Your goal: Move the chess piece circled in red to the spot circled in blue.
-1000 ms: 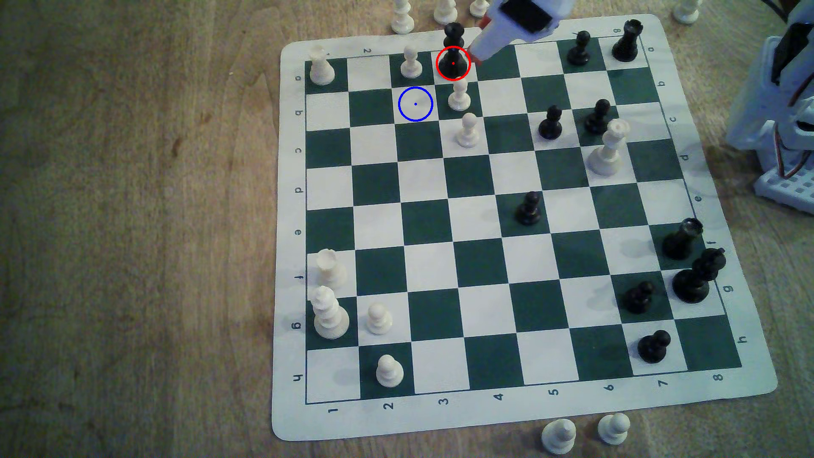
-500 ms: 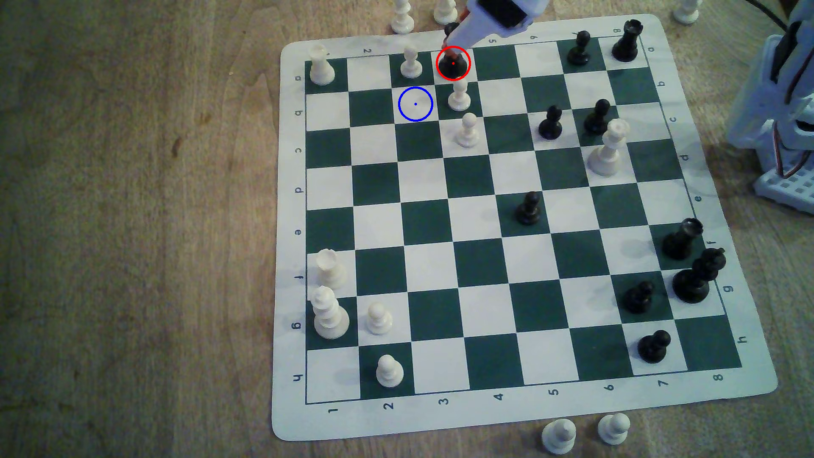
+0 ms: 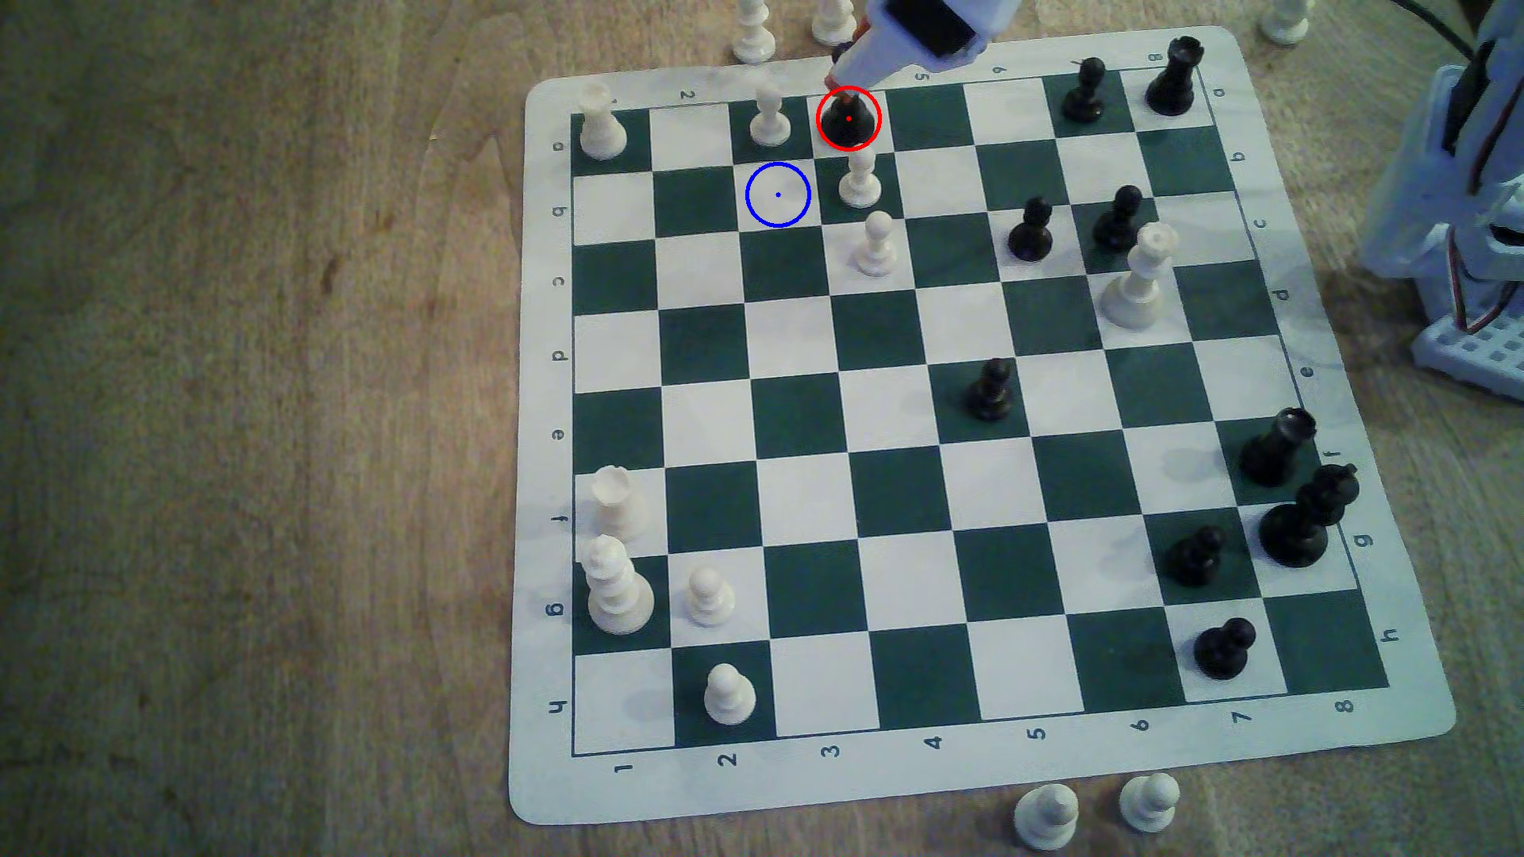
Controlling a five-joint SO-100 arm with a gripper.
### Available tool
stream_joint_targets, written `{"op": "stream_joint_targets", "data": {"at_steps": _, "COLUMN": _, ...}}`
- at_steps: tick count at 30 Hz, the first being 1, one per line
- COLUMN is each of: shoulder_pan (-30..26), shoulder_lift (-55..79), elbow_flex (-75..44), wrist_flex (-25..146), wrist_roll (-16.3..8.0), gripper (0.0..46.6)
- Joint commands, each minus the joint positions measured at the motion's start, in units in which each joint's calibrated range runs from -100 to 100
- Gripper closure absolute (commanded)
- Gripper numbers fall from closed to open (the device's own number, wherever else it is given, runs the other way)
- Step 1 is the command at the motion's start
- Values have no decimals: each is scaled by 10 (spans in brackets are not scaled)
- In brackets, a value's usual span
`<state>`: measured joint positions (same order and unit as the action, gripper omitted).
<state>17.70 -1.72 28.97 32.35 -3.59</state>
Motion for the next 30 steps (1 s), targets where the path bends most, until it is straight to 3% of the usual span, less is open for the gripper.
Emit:
{"op": "stream_joint_targets", "data": {"at_steps": 1, "shoulder_pan": -2, "shoulder_lift": -12, "elbow_flex": -56, "wrist_flex": -9, "wrist_roll": -1, "gripper": 367}}
{"op": "stream_joint_targets", "data": {"at_steps": 5, "shoulder_pan": -2, "shoulder_lift": -10, "elbow_flex": -54, "wrist_flex": -9, "wrist_roll": -2, "gripper": 464}}
{"op": "stream_joint_targets", "data": {"at_steps": 16, "shoulder_pan": -8, "shoulder_lift": -20, "elbow_flex": -74, "wrist_flex": -7, "wrist_roll": -11, "gripper": 464}}
{"op": "stream_joint_targets", "data": {"at_steps": 24, "shoulder_pan": -30, "shoulder_lift": -40, "elbow_flex": -218, "wrist_flex": 136, "wrist_roll": -11, "gripper": 464}}
{"op": "stream_joint_targets", "data": {"at_steps": 30, "shoulder_pan": -50, "shoulder_lift": -62, "elbow_flex": -250, "wrist_flex": 202, "wrist_roll": -12, "gripper": 464}}
